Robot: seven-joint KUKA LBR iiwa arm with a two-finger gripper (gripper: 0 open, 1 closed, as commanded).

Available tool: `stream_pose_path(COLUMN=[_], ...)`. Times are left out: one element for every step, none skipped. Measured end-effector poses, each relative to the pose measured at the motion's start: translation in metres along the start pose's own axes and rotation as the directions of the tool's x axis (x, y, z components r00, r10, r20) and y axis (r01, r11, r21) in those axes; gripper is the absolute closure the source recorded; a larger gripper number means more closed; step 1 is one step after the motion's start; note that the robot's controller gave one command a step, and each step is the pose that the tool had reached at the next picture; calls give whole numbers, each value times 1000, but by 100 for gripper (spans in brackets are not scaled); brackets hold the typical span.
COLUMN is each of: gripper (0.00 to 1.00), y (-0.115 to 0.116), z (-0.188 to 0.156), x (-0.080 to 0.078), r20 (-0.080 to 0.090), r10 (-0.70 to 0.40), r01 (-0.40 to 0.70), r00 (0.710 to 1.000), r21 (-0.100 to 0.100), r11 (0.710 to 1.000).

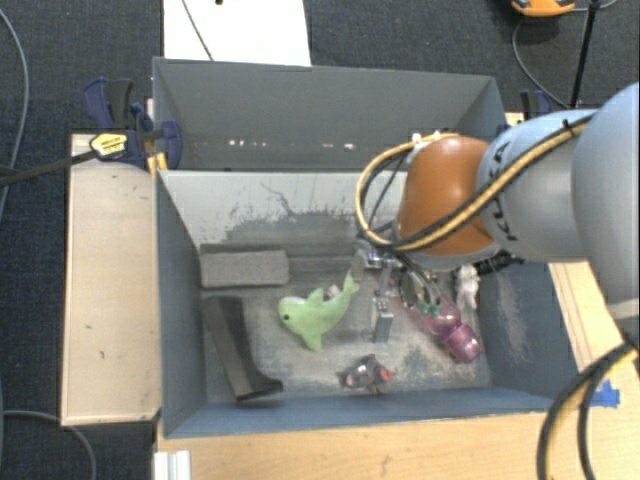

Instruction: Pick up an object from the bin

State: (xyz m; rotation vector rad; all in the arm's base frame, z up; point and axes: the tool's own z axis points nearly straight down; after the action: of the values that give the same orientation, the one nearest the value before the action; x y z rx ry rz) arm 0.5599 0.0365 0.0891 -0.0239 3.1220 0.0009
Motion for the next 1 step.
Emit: stream_pose_path(gripper=[0], y=[17], z=[21], x=[-2], r20=[0], r10=[-84], r01=[84], r00=[996], r21=[0], r11=[996])
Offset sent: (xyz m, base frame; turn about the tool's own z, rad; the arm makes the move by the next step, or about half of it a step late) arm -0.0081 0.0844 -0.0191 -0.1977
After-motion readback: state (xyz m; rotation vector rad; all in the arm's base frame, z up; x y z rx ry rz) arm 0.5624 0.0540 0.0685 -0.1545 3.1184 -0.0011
